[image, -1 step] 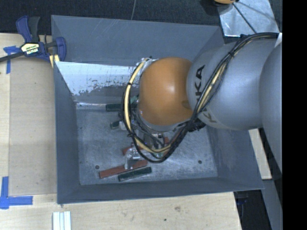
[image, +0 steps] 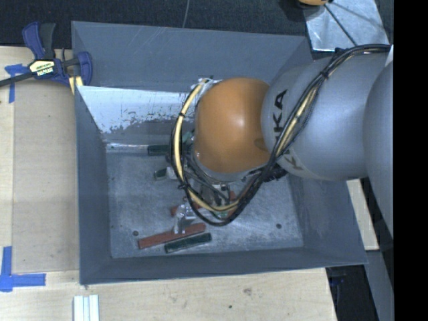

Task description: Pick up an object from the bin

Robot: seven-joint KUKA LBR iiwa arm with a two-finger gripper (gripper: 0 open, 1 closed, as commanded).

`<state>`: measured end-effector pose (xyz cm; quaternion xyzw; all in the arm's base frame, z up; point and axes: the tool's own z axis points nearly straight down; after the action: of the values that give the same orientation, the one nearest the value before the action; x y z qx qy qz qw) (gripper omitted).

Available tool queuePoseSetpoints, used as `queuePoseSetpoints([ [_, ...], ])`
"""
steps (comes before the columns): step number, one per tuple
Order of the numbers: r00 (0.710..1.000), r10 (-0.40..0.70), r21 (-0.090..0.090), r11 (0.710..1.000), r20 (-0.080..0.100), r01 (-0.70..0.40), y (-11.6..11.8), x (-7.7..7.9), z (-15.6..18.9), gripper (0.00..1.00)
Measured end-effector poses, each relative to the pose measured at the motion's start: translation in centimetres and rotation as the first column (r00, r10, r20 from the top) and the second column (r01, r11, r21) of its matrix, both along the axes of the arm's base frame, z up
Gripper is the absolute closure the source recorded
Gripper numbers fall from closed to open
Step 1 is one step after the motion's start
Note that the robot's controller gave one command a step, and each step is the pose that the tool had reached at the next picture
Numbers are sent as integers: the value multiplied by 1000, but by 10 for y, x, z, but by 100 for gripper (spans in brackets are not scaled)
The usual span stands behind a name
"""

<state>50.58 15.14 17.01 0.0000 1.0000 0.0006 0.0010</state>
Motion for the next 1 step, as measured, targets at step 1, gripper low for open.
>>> queuePoseSetpoints([
  [1, 997, -76, 6, 997, 2, 76, -12, 0, -95, 100],
])
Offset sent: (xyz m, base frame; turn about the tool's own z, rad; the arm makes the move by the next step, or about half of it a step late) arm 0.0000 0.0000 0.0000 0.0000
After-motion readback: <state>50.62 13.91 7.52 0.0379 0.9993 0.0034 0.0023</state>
